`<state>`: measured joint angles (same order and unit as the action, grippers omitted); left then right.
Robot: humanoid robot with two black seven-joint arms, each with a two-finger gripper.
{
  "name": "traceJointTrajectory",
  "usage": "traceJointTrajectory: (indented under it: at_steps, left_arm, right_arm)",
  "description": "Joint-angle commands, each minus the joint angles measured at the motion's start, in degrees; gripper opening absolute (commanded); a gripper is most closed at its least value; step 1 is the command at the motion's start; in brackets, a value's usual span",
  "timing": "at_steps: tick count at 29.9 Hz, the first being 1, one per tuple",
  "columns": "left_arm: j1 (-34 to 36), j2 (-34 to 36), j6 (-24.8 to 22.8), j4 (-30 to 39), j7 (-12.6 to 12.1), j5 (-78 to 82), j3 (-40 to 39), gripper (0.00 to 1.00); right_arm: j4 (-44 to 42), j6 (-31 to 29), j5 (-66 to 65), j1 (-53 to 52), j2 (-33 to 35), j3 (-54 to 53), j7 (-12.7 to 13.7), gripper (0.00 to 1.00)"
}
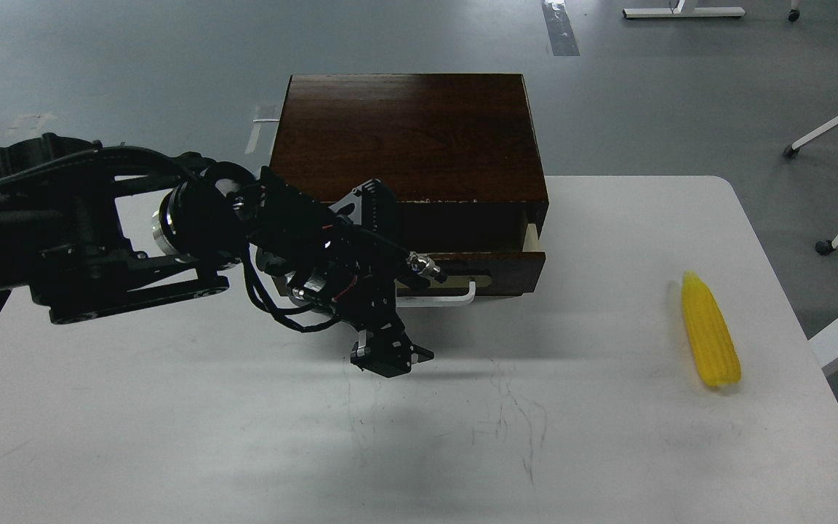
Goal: Put corn in drawer with both arms
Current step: 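Keep pulling the drawer farther open with the left gripper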
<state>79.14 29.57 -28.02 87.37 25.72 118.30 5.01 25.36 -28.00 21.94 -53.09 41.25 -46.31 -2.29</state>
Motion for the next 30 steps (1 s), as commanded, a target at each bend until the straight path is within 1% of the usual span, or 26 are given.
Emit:
traceJointTrajectory:
  at_steps: [1,4,7,30]
  left_arm:
    - [-0.56,-0.03,0.02,-0.71,-0.14,-0.08,0.17,0.92]
    - [-1.26,-0.30,0.02,-2.64,-0.32,0.09,0.70,0.92]
    - [-1.88,-0.21,0.02,-2.74,-0.32,0.09,0.79,0.92]
    - [-2.32,-0.21,0.02,-0.01,-0.23,0.44,0.88,0.92]
  right_arm:
    - [-0.04,0.00,-0.06,0.00,-0.03,0.08,0.00,1.00]
    - [0.04,0.00,-0.06,0.00,-0.11,0.08,0.00,1.00]
    - [-0.05,0.00,-0.06,0.00,-0.11,0.08,0.00,1.00]
    - [-1.98,0.00,-0.06,0.00,-0.02,-0.18,0.00,1.00]
